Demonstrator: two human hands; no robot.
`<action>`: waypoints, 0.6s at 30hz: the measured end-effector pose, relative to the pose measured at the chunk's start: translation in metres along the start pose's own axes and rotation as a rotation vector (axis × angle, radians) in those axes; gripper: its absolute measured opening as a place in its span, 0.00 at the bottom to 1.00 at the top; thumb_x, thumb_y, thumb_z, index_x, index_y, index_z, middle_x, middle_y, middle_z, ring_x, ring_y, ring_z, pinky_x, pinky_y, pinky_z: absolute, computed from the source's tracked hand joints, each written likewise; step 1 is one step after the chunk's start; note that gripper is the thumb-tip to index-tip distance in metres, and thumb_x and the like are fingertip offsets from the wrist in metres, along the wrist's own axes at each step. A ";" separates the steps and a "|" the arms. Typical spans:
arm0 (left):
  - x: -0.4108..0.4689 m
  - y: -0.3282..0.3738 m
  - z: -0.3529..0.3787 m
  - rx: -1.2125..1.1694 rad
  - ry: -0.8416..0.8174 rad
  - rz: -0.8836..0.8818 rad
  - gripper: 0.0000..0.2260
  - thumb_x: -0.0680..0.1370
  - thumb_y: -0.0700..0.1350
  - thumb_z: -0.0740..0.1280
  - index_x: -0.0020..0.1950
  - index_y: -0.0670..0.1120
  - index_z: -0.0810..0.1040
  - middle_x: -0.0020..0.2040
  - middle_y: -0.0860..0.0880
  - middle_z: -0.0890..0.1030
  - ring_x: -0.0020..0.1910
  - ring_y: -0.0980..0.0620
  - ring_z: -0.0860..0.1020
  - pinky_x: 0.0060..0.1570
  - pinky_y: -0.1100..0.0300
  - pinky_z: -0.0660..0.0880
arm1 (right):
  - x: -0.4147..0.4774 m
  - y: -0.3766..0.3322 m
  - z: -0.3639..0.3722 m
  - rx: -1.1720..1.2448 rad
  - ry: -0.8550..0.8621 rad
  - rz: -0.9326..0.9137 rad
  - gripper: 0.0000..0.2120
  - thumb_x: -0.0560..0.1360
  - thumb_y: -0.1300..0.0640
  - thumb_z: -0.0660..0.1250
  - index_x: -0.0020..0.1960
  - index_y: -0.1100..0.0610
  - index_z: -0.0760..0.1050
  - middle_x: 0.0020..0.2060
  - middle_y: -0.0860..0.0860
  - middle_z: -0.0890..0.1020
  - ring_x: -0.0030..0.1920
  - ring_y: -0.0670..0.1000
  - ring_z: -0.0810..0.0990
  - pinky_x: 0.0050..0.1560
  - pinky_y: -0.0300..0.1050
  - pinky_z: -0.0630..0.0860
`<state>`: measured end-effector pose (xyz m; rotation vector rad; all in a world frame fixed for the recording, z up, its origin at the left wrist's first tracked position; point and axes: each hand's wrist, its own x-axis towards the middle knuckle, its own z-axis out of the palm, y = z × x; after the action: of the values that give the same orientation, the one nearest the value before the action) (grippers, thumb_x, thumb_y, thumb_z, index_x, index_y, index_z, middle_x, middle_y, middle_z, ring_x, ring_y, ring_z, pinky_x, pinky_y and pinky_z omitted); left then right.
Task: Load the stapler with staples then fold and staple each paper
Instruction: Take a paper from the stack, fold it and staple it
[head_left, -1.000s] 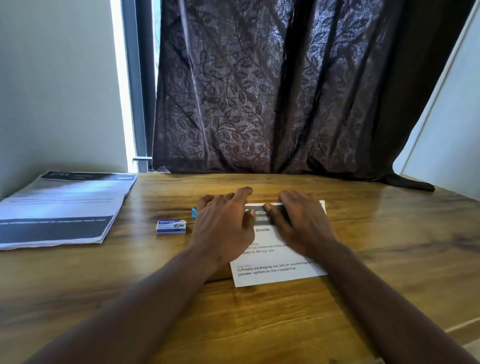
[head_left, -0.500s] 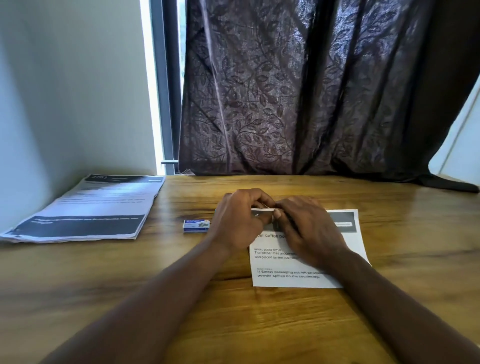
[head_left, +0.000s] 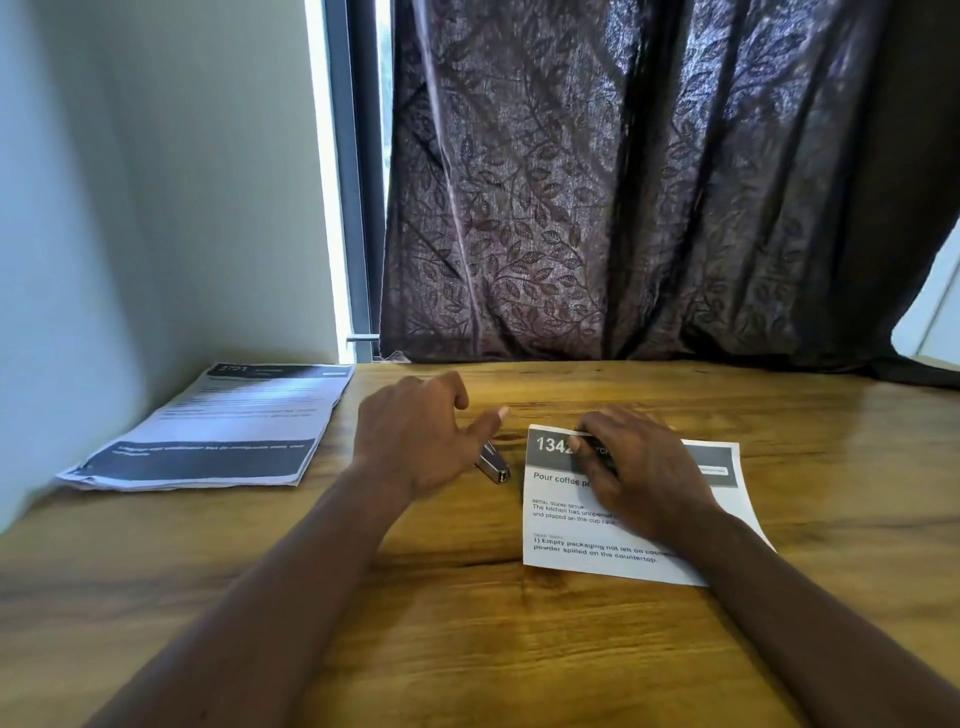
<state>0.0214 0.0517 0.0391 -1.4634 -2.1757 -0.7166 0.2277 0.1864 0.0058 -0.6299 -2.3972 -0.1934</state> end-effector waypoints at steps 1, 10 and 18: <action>-0.003 0.004 0.003 0.058 -0.012 -0.009 0.29 0.74 0.76 0.55 0.55 0.55 0.79 0.45 0.52 0.86 0.46 0.49 0.82 0.43 0.55 0.72 | 0.000 0.000 0.000 0.005 -0.012 0.004 0.09 0.80 0.47 0.59 0.47 0.51 0.73 0.41 0.47 0.77 0.43 0.51 0.75 0.48 0.50 0.71; -0.007 0.041 0.012 0.319 -0.174 0.048 0.25 0.79 0.69 0.57 0.58 0.49 0.77 0.52 0.47 0.83 0.51 0.44 0.81 0.43 0.54 0.68 | 0.000 0.003 0.000 0.006 -0.034 0.040 0.08 0.79 0.47 0.59 0.48 0.49 0.73 0.43 0.46 0.81 0.46 0.50 0.77 0.51 0.49 0.68; -0.009 0.031 0.007 -0.010 -0.263 -0.090 0.07 0.79 0.51 0.69 0.52 0.49 0.75 0.43 0.51 0.73 0.44 0.50 0.70 0.42 0.55 0.66 | 0.002 0.003 0.000 0.014 -0.031 0.071 0.06 0.80 0.48 0.62 0.49 0.49 0.75 0.46 0.45 0.82 0.49 0.50 0.78 0.53 0.48 0.64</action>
<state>0.0535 0.0595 0.0335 -1.5486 -2.4509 -0.5928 0.2284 0.1899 0.0068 -0.7147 -2.3993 -0.1372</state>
